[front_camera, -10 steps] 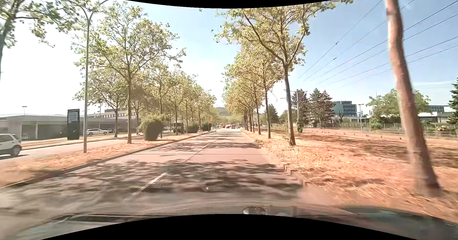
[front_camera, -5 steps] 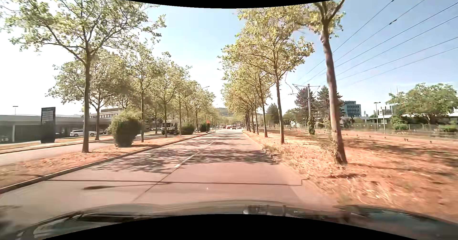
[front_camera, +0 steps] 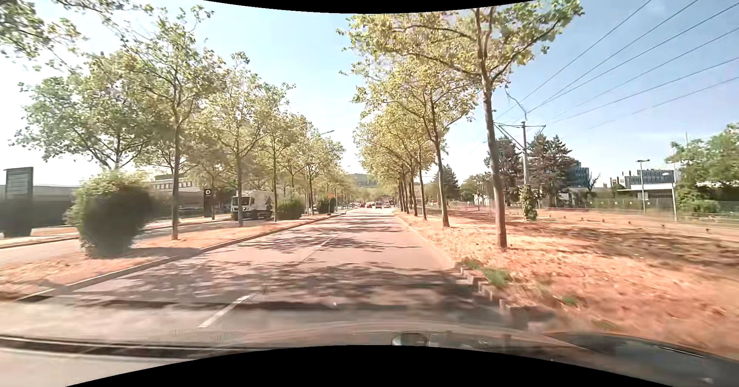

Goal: Follow the waypoints while adhering to traffic rules and regulations

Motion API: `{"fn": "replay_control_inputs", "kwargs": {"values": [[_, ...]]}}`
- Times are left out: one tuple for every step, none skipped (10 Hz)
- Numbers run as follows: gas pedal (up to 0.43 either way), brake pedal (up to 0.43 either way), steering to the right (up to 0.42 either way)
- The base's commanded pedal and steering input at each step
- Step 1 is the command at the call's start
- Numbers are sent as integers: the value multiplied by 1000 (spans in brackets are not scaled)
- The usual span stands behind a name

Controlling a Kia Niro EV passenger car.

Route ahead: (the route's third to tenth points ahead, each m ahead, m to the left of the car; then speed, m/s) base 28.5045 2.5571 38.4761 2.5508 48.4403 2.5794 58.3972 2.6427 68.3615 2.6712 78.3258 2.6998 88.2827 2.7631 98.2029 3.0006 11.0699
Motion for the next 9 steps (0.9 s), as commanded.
{"fn": "replay_control_inputs", "kwargs": {"values": [[169,0,-5],[169,0,-4],[169,0,-5],[169,0,-4],[169,0,-4],[169,0,-4],[157,0,-5],[138,0,-4],[110,0,-4]]}}
